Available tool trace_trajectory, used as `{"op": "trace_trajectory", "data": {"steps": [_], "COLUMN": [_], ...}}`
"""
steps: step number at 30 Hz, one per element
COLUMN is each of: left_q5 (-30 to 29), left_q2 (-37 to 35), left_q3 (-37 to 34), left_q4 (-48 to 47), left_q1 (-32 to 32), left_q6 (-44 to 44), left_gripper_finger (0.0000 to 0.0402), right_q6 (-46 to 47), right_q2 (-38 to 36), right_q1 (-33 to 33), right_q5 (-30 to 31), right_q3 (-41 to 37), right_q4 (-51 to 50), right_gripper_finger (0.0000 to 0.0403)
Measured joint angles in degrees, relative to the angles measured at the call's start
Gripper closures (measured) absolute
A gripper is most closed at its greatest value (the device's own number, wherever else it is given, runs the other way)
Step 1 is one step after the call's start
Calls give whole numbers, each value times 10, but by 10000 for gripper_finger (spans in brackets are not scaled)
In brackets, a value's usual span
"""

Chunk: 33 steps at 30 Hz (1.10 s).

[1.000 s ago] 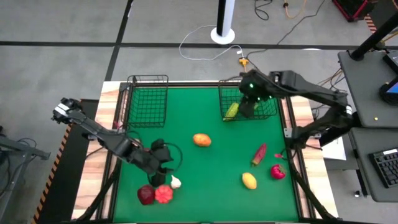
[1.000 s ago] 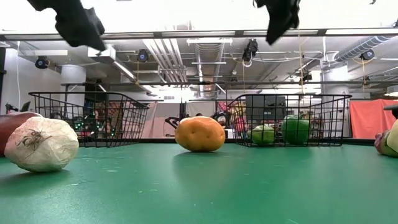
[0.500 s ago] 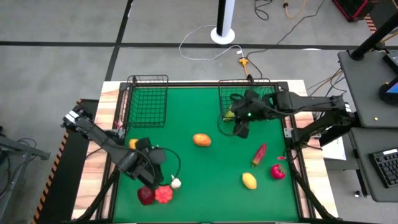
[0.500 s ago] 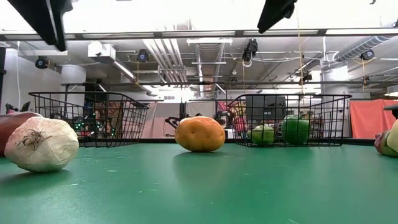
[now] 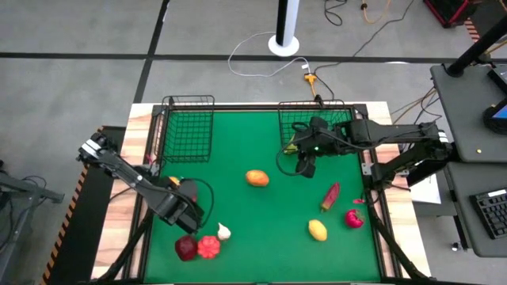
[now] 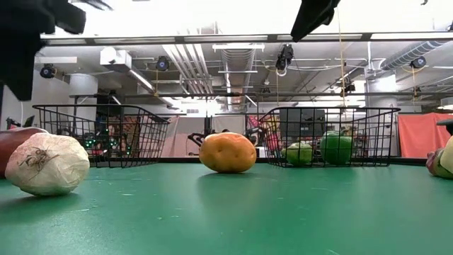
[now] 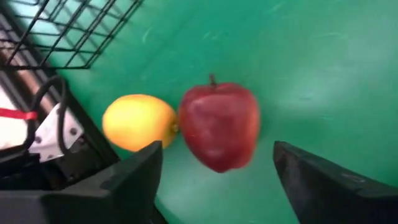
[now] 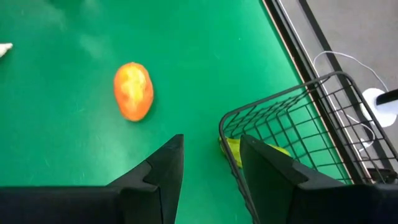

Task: Sort produce into baskets
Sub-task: Put the top red apple into the left wire basket

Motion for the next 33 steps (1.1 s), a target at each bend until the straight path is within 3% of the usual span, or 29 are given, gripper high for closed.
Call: {"op": "trace_trajectory", "data": {"steps": [5, 11, 33], "left_q5": [3, 0, -3], "left_q2": [0, 0, 0], "left_q3": [-29, -54, -104], "left_q4": [26, 81, 147], "left_q1": [8, 18, 32], "left_q6": [-5, 20, 27], "left_gripper_finger": [83, 87, 88], "right_q6": [-1, -1, -1], "right_q2": [0, 0, 1], "right_q1": [0, 0, 0], "right_q5": [0, 0, 0], "right_q3": [0, 0, 0], "right_q4": [0, 7, 7], "right_gripper_finger": [252, 252, 252]}}
